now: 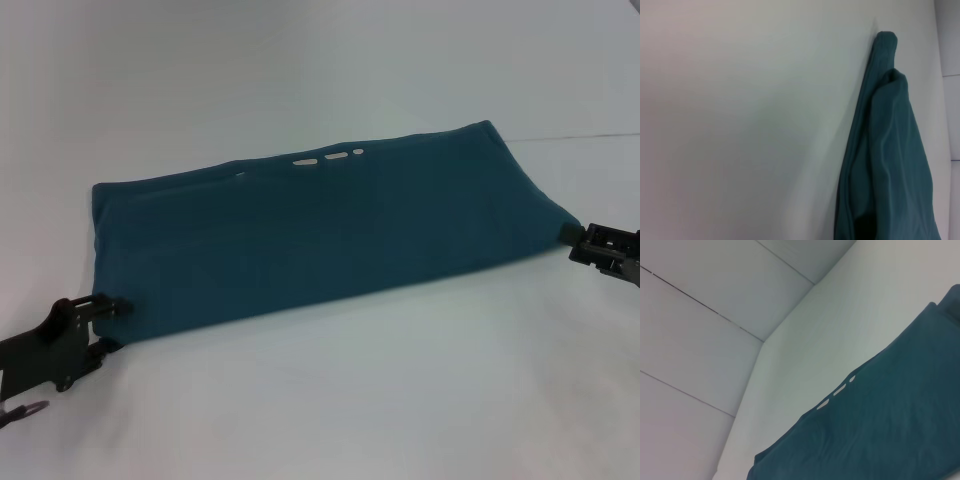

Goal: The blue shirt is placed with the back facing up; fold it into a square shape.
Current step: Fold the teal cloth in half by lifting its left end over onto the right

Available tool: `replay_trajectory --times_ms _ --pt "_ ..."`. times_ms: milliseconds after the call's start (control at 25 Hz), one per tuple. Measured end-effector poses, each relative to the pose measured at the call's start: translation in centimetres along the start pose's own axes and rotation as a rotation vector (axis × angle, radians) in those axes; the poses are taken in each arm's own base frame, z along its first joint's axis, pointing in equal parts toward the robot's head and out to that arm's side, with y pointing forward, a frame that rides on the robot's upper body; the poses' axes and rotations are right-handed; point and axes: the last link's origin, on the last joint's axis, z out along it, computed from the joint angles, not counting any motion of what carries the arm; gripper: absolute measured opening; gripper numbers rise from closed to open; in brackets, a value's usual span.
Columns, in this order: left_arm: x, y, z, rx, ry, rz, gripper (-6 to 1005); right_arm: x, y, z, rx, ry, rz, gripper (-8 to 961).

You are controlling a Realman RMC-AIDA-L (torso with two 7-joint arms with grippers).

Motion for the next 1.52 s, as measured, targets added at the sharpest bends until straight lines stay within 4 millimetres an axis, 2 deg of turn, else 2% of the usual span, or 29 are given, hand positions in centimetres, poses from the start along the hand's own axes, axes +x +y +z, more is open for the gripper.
replay_trajectory --times_ms 680,920,1120,1520 --pt "0.2 2.0 2.4 0.01 0.001 0.072 545 0.0 -0.2 0.0 0.009 -0.008 0.003 596" --pt "0.2 2.2 2.2 -0.006 -0.004 0.088 521 0.0 -0.2 0.0 0.008 -0.01 0.004 597" --pt "0.2 2.3 2.2 -0.011 -0.008 0.094 310 0.0 -0.3 -0.1 0.008 -0.016 0.013 597" --pt "0.3 2.5 1.7 -0.027 -0.018 0.137 110 -0.1 -0.5 -0.2 0.019 -0.02 0.015 599"
